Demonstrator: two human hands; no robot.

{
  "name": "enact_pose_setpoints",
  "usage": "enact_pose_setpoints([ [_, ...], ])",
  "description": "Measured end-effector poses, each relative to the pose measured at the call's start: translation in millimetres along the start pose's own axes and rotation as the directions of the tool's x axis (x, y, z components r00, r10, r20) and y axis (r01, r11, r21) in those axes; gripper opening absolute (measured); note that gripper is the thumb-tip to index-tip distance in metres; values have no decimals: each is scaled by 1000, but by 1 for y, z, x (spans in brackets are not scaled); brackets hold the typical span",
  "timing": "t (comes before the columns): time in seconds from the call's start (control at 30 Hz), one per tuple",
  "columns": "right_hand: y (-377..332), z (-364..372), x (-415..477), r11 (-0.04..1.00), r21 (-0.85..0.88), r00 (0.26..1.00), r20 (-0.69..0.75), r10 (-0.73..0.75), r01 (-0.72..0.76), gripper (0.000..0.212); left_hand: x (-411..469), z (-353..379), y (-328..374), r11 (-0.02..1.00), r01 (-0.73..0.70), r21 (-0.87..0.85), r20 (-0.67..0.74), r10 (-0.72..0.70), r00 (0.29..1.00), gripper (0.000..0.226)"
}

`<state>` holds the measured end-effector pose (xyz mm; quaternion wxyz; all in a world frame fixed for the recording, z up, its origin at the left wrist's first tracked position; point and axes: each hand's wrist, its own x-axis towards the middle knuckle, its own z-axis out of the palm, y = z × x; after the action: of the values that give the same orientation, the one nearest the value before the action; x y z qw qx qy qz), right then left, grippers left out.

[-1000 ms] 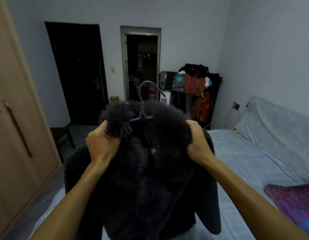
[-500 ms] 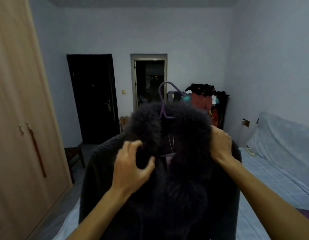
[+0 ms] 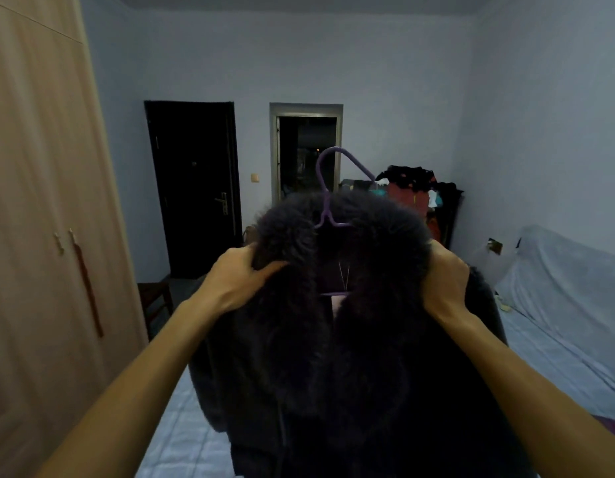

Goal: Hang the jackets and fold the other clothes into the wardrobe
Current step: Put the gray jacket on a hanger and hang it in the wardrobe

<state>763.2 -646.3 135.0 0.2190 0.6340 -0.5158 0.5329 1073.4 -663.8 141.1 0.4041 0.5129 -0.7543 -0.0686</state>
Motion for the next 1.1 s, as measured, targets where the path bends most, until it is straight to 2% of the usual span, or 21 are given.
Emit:
enact_pose_setpoints([
  [0.1,-12,3,-2,998,59,999,8,34,-35,34,-8,-5,-3,997,-68,41,-141,73,987,59],
  [0.17,-19,9,-3,994,94,997,54,56,-61,40,-11,-10,-8,996,-84,35,-194,90,977,48],
  [0.27,-35,23,-1,993,91,990,129,59,-71,37,-17,-22,-17,999,-41,13,-282,43,958,31],
  [0.37,-54,33,2,996,91,972,237,-1,-21,34,-27,-35,-26,1000,-1,-12,-337,-3,941,28],
  [0.5,-73,48,2,996,92,909,413,-56,20,10,-47,-55,-29,997,79,20,-393,-65,917,27],
  [0.63,-106,49,8,975,186,812,583,-12,-119,25,-73,-78,-27,986,152,69,-434,-108,894,26],
  [0.67,-115,47,9,957,252,815,579,-32,-142,34,-81,-85,-24,981,174,83,-452,-119,884,27],
  [0.73,-134,41,7,918,371,869,490,-66,-139,51,-99,-97,-17,968,219,122,-500,-130,856,26],
  [0.83,-161,35,-6,866,485,935,349,-67,-119,46,-125,-114,0,944,278,174,-572,-133,809,29],
  [0.9,-178,32,-20,854,519,957,258,-131,-23,39,-143,-125,8,922,334,194,-614,-151,775,26],
  [1.1,-229,17,-60,779,578,916,128,-380,243,40,-210,-158,37,845,489,219,-719,-199,666,30],
])
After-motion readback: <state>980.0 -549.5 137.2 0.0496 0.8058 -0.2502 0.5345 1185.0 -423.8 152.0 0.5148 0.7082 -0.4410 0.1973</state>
